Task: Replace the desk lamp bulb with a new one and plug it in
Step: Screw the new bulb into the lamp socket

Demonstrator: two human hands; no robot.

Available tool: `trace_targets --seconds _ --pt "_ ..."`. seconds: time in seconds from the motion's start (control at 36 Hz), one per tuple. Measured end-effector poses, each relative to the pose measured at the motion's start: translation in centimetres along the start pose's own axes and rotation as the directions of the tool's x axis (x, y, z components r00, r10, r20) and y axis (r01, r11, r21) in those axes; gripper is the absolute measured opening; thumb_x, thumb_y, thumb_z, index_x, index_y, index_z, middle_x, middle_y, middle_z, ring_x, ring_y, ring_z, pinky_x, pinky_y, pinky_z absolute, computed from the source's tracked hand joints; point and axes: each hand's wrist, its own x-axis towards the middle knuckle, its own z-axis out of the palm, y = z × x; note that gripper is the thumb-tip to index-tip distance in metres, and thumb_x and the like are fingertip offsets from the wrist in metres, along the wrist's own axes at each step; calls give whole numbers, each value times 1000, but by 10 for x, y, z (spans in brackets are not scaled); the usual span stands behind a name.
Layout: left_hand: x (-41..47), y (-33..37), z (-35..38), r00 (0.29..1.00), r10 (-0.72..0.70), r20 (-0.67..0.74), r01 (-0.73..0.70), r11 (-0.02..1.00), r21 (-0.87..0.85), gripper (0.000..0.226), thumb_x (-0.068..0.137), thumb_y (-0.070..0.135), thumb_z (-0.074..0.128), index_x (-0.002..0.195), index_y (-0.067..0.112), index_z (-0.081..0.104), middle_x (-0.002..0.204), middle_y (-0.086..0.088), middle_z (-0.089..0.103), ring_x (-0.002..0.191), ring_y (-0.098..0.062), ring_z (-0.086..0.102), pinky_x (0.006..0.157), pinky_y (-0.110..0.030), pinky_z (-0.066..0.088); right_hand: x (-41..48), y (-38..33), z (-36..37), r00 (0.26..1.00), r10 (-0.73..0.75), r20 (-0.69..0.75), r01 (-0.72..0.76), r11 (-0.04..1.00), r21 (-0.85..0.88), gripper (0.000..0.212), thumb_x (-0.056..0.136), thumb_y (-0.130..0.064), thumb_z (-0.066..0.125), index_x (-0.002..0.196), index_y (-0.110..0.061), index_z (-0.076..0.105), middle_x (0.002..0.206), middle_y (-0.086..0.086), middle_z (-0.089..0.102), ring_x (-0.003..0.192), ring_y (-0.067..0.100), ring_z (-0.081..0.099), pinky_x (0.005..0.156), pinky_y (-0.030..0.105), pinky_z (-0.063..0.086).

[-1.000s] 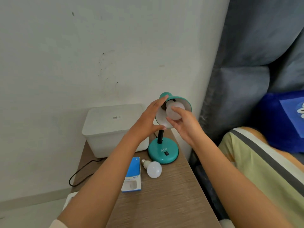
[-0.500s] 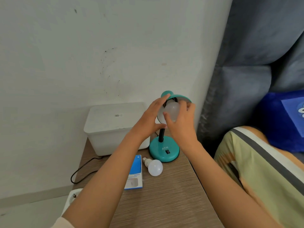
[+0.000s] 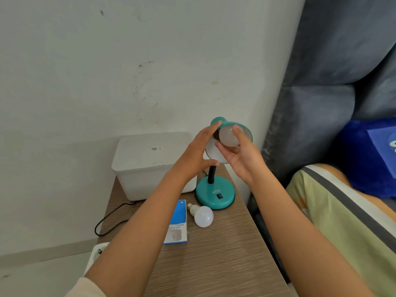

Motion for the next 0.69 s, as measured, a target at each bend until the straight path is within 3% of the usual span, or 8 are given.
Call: trace_targets --seconds 0.08,0.17,0.25,0.42,0.47,0.61,0.69 --pt "0 2 0 1000 1 5 -1 1000 2 103 69 3 79 139 46 17 139 19 29 123 8 29 107 -22 32 4 2 -1 983 -166 -75 128 922 -364 35 93 -31 52 123 -14 49 128 8 52 108 18 57 89 30 53" --pt "0 2 0 1000 -4 7 4 1000 4 103 69 3 79 140 44 17 139 19 29 124 8 29 108 -22 31 4 9 -4 924 -377 -72 234 702 -672 44 96 -34 44 136 -15 40 127 4 51 98 13 56 94 40 52" --pt "0 2 -1 1000 -4 10 4 1000 19 104 68 4 80 144 39 18 139 19 29 126 6 29 109 -25 32 3 15 -7 884 -467 11 299 548 -781 44 96 -33 41 137 -18 40 126 3 53 114 22 54 98 46 48" --pt "0 2 -1 1000 -24 10 24 1000 11 103 69 4 79 146 36 19 146 11 31 128 3 29 109 -25 31 6 16 -12 892 -437 119 293 357 -887 59 82 -30 62 136 -17 40 132 10 49 119 24 49 101 43 44" --pt "0 2 -1 1000 -21 11 21 1000 10 103 69 4 79 146 37 18 145 12 31 127 3 30 108 -23 31 6 17 -12 884 -452 117 295 345 -891 57 82 -35 61 133 -17 43 130 9 51 118 24 51 101 43 45" --pt "-1 3 0 1000 -19 12 19 1000 -1 102 69 2 78 145 36 20 138 19 30 124 6 31 106 -19 32 2 16 -6 896 -438 -69 228 587 -777 56 90 -45 49 137 -17 35 116 -1 50 108 26 59 95 43 51" --pt "-1 3 0 1000 -22 13 22 1000 -2 102 69 4 79 146 36 20 138 19 30 124 6 30 106 -20 32 -1 19 -6 887 -462 -24 255 532 -808 60 88 -38 57 137 -15 32 119 0 50 108 18 55 92 34 48"
